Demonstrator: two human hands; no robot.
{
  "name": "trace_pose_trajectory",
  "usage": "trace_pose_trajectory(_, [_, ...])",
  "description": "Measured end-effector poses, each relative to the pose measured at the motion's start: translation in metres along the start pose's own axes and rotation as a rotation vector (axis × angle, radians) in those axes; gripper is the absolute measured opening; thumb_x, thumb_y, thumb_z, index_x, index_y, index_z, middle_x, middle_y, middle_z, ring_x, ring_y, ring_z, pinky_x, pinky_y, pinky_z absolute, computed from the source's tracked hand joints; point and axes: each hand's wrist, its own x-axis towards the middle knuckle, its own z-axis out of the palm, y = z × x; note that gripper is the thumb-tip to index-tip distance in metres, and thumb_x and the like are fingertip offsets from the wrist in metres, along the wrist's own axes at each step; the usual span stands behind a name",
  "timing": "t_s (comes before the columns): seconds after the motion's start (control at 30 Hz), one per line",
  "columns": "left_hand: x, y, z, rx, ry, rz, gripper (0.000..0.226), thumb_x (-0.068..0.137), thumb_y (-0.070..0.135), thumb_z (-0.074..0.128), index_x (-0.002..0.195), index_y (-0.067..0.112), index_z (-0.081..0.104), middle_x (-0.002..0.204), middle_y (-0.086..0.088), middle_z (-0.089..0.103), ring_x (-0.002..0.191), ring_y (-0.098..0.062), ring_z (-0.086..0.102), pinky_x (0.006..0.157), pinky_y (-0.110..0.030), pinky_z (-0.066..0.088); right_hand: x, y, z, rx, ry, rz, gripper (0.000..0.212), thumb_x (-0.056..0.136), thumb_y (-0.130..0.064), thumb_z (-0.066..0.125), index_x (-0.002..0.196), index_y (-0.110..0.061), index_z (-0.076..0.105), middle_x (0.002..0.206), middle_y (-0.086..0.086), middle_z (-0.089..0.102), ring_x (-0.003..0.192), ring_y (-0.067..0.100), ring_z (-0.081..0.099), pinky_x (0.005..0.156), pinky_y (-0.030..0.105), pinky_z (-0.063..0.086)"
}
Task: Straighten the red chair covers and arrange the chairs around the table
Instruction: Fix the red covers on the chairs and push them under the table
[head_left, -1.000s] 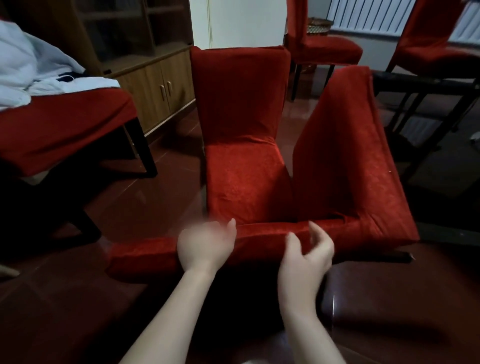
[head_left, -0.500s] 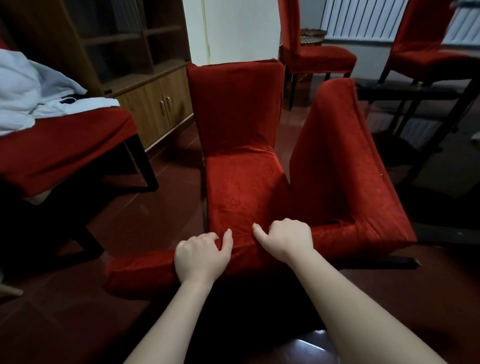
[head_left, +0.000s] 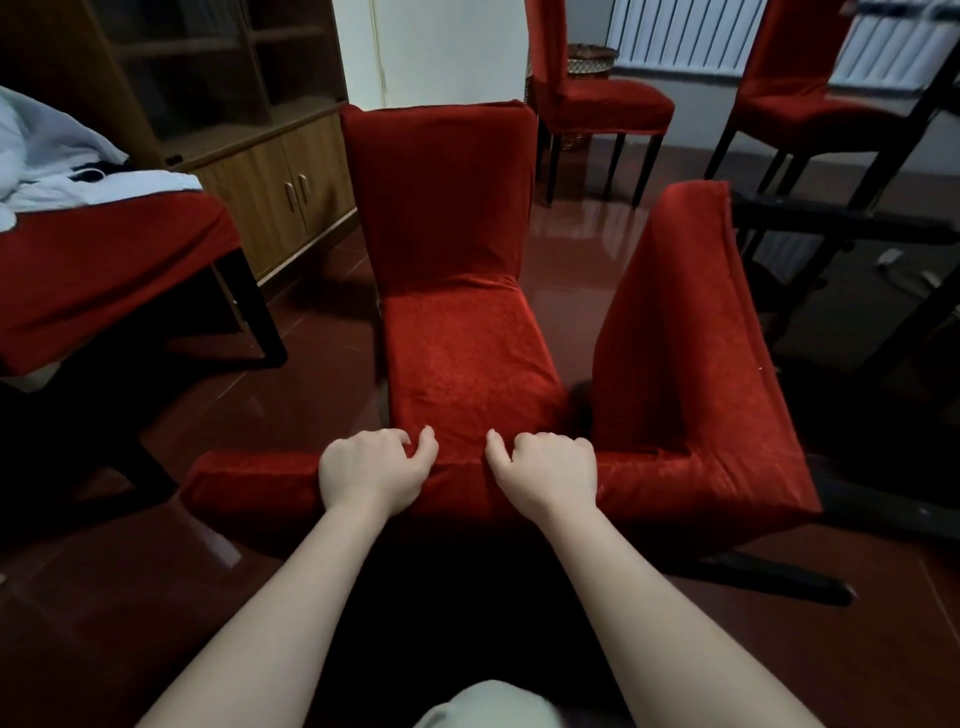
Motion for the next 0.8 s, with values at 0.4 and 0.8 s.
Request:
trace_pose_trajectory(0.4, [-0.005,0.032,-0.006,0.058,-0.069,0.037,0.069,0.095,0.059,0.018,0.079,0.022,0.074,0.069,-0.002,0.069,0.068,-0.025,0.065,0.062,-0.032,0.038,0.000,0.025,-0.006,-0.066,0.067,0.071,0.063,0.090,-0.053,0.017,0.067,-0.019,0.065,0.069,-0.001,0.067,0.073,0.023,0.063,0.072,0.037,0.035])
trace_pose_trajectory(0.8, [-0.041,0.049,-0.019,0.002,-0.116,-0.026,0.063,0.097,0.055,0.027,0.089,0.015,0.076,0.082,-0.009,0.072,0.081,-0.030,0.067,0.075,-0.035,0.041,-0.016,0.040,-0.021,-0.023,0.067,-0.010,0.049,0.093,-0.046,0.042,0.054,-0.020,0.053,0.060,0.001,0.063,0.063,0.026,0.061,0.061,0.032,0.027])
